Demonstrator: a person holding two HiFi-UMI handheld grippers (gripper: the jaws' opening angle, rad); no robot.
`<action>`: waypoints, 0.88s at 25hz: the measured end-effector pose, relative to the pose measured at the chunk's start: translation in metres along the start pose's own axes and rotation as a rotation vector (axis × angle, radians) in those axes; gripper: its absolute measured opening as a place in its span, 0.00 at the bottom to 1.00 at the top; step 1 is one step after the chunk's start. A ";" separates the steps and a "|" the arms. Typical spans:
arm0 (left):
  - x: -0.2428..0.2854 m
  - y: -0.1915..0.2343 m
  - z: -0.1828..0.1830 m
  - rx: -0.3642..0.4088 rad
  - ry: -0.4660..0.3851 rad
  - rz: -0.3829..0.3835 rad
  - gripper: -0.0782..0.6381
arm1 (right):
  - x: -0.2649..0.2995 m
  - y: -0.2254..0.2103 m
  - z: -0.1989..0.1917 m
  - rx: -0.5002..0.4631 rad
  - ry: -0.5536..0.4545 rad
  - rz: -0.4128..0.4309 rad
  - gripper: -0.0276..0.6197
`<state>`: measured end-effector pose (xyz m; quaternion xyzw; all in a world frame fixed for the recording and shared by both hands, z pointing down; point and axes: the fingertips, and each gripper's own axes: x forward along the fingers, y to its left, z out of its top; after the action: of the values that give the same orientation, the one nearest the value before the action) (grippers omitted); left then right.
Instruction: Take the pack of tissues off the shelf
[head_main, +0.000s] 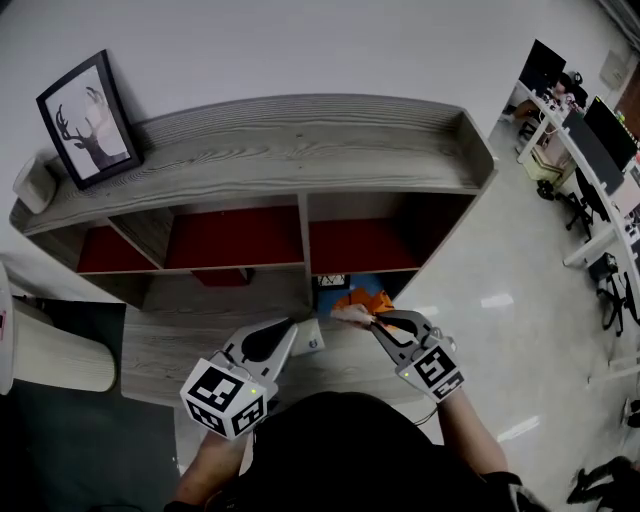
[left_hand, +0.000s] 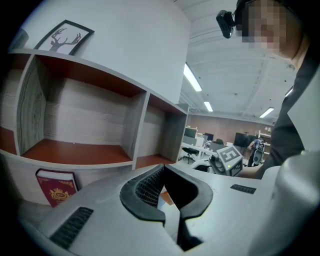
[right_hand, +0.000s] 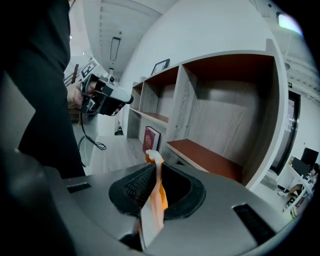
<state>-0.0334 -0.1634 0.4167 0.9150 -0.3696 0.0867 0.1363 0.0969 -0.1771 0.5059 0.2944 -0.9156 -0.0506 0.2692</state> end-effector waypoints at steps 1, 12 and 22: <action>0.000 0.001 -0.001 -0.003 0.001 0.001 0.13 | 0.002 -0.002 -0.002 0.005 0.000 -0.006 0.10; 0.002 0.002 -0.006 -0.022 0.008 0.005 0.13 | 0.024 -0.026 -0.018 -0.066 0.052 -0.088 0.10; 0.002 0.005 -0.007 -0.036 0.006 0.016 0.13 | 0.033 -0.051 -0.044 -0.074 0.126 -0.162 0.10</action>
<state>-0.0361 -0.1663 0.4247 0.9091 -0.3782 0.0841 0.1532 0.1239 -0.2350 0.5457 0.3601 -0.8675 -0.0875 0.3318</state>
